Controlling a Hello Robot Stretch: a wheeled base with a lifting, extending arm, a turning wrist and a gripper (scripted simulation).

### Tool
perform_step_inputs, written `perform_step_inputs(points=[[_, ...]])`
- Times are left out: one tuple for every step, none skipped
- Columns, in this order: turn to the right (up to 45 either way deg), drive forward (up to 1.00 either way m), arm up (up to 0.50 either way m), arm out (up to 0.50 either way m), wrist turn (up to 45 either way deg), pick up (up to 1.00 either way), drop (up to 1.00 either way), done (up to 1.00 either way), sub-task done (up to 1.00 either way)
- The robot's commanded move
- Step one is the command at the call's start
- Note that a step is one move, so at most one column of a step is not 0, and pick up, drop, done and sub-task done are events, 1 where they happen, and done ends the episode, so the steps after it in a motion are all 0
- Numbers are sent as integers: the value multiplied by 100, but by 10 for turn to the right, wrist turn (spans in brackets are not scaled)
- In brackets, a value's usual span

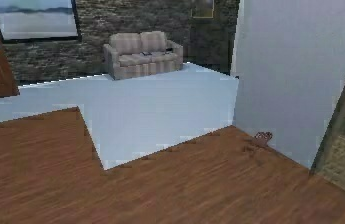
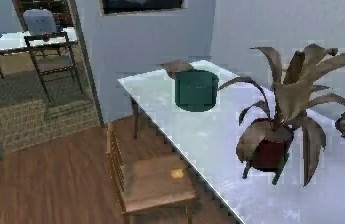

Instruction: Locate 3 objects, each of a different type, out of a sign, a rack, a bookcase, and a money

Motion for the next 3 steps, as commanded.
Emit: perform_step_inputs(points=[[0, 55, 0, 0, 0, 0, 0, 0, 0], [450, 0, 0, 0, 0, 0, 0, 0, 0], [270, 0, 0, 0, 0, 0, 0, 0, 0]])
